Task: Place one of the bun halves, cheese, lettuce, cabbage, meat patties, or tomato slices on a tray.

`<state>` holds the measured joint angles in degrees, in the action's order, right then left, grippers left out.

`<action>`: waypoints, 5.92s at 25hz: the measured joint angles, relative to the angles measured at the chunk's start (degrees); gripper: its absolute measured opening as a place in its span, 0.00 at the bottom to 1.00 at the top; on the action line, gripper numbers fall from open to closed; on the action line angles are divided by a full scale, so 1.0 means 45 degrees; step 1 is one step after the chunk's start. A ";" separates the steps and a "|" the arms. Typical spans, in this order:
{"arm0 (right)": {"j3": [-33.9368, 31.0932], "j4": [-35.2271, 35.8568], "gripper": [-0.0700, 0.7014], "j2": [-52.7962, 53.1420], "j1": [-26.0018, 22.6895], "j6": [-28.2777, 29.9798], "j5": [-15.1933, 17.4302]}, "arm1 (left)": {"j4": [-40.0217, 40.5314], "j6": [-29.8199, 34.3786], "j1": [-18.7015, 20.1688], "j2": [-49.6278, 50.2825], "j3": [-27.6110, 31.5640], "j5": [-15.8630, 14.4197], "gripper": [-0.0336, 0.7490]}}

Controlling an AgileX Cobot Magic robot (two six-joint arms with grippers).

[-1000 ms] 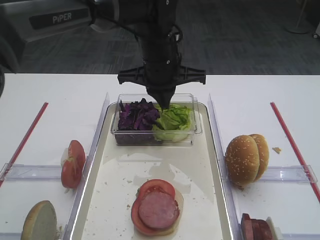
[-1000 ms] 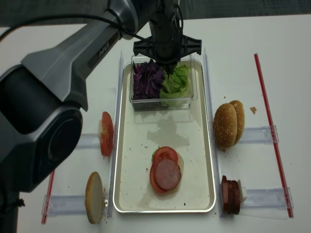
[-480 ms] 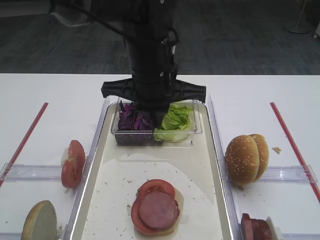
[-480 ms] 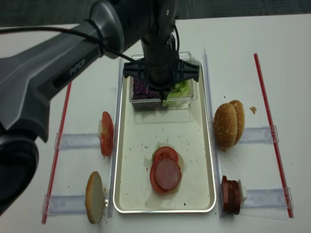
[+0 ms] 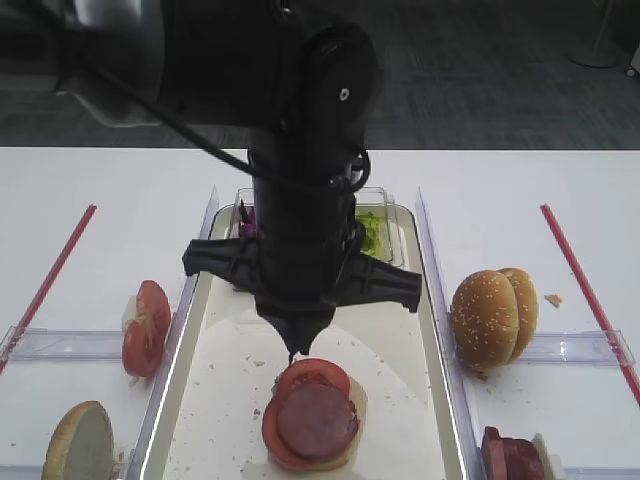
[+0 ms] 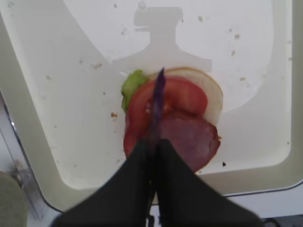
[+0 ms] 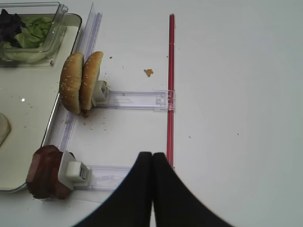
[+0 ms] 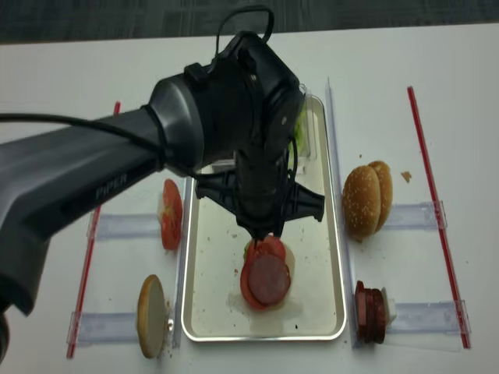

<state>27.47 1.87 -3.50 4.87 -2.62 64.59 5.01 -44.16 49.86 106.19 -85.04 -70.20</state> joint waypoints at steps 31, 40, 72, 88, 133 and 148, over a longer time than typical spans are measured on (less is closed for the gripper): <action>0.0000 0.0000 0.56 0.0000 0.0000 -0.0022 0.0000 | -0.0870 -0.0827 0.0930 -0.0321 0.2503 0.2802 0.04; 0.0000 0.0000 0.56 0.0000 0.0000 -0.0045 0.0000 | -0.0822 -0.0784 0.0930 -0.0007 0.2590 0.2945 0.04; 0.0000 0.0000 0.56 0.0000 0.0000 -0.0045 0.0012 | -0.0276 -0.0831 0.0908 -0.0007 0.2590 0.2929 0.35; 0.0000 0.0000 0.56 0.0000 0.0000 -0.0045 0.0012 | 0.0388 -0.1280 0.0908 -0.0384 0.2108 0.2561 0.57; 0.0000 0.0000 0.56 0.0000 0.0000 -0.0045 0.0012 | 0.0369 0.3772 -0.5030 -0.0422 -0.2995 -0.0093 0.72; 0.0000 0.0000 0.56 0.0000 0.0000 -0.0001 0.0012 | -0.0177 0.8285 -1.1214 -0.0422 -0.2995 -0.0141 0.72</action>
<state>27.47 1.87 -3.50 4.87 -2.63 64.65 4.22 -6.87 -0.60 104.30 -98.52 -70.84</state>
